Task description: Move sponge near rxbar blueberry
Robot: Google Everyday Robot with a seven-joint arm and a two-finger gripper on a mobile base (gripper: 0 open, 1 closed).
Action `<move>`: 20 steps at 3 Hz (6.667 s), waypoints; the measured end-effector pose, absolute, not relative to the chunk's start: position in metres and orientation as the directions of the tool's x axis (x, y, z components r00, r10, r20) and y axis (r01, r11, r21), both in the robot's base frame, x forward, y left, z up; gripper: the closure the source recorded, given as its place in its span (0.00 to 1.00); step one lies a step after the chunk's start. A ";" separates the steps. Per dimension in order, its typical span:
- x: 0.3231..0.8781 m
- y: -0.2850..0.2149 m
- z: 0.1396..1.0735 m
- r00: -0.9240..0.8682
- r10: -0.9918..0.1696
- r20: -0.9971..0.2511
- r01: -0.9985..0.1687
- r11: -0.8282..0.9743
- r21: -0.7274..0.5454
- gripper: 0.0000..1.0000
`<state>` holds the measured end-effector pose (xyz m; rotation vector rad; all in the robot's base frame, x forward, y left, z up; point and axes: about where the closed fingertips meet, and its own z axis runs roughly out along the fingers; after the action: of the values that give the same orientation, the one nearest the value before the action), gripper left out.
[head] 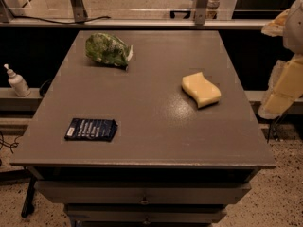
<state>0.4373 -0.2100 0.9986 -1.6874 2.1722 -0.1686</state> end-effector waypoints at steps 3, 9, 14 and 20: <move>0.485 -0.202 0.957 -0.277 -0.891 -0.359 -0.889 0.379 -0.257 0.00; 0.575 -0.158 0.831 -0.645 -0.594 -0.481 -0.720 0.683 0.121 0.42; 0.487 -0.058 0.897 -0.395 -0.753 -0.526 -0.904 0.421 0.075 1.00; 0.513 0.087 0.862 -0.176 -0.816 -0.551 -0.966 0.250 -0.060 1.00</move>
Offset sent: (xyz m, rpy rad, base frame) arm 0.0517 0.0105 -0.0462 0.1687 0.0054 -0.0371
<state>0.5132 0.0869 0.8618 -1.6182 2.0505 0.4196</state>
